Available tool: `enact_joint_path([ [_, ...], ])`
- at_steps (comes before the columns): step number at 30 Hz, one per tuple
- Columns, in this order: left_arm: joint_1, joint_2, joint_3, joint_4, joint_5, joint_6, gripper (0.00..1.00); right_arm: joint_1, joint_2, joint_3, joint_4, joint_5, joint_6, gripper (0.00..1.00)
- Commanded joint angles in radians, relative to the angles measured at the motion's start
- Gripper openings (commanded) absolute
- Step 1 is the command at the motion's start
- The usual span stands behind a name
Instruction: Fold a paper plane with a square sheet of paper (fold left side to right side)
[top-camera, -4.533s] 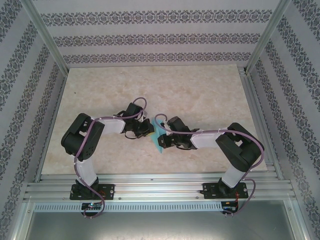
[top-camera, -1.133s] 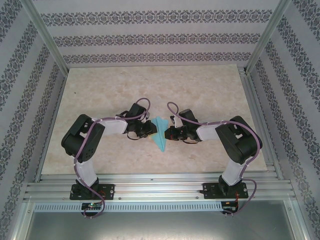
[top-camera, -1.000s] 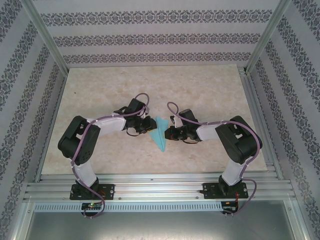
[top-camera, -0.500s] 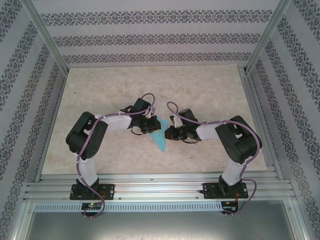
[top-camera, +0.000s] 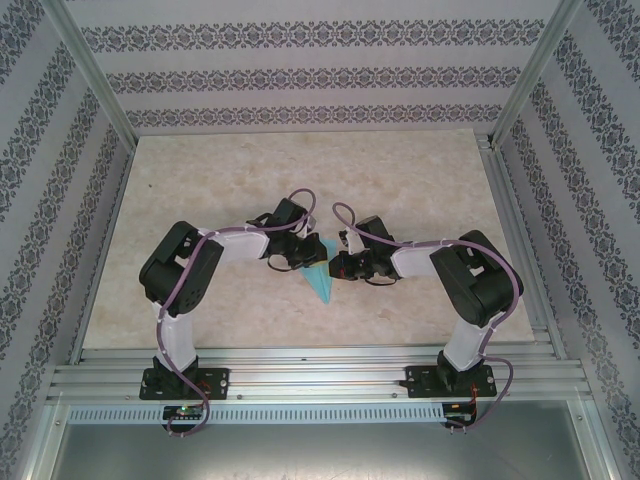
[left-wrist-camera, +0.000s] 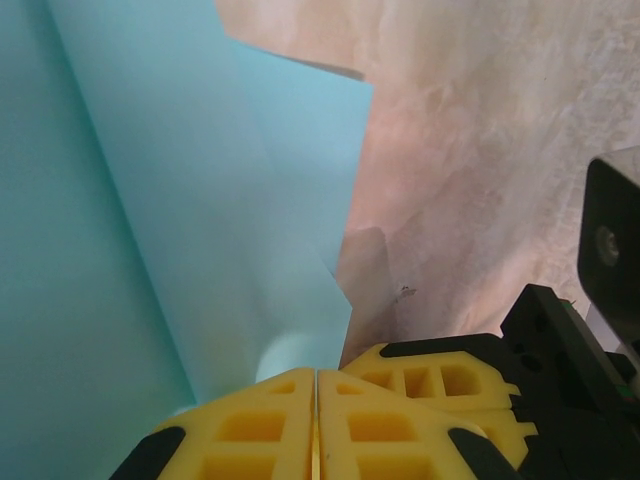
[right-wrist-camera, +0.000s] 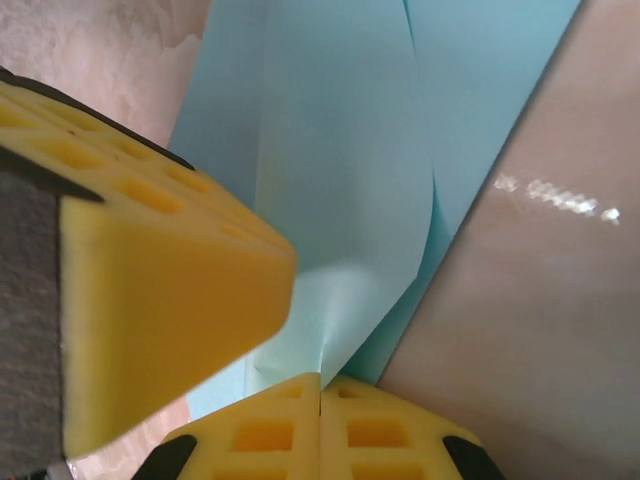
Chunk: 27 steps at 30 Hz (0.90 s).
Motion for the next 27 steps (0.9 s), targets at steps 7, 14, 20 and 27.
enact_joint_path([
  [7, -0.015, 0.023, 0.034, -0.03, -0.026, 0.03, 0.1, 0.025, 0.064, 0.0, -0.052, 0.051, -0.032, 0.02],
  [14, -0.016, 0.032, 0.027, -0.079, -0.064, 0.059, 0.1, 0.027, 0.066, 0.006, -0.059, 0.054, -0.032, 0.02],
  [20, -0.015, 0.038, 0.01, -0.082, -0.084, 0.064, 0.1, 0.029, 0.067, 0.01, -0.063, 0.055, -0.034, 0.03],
  [27, -0.015, 0.038, -0.002, -0.107, -0.119, 0.082, 0.09, 0.024, 0.031, 0.023, -0.081, 0.056, -0.034, 0.13],
])
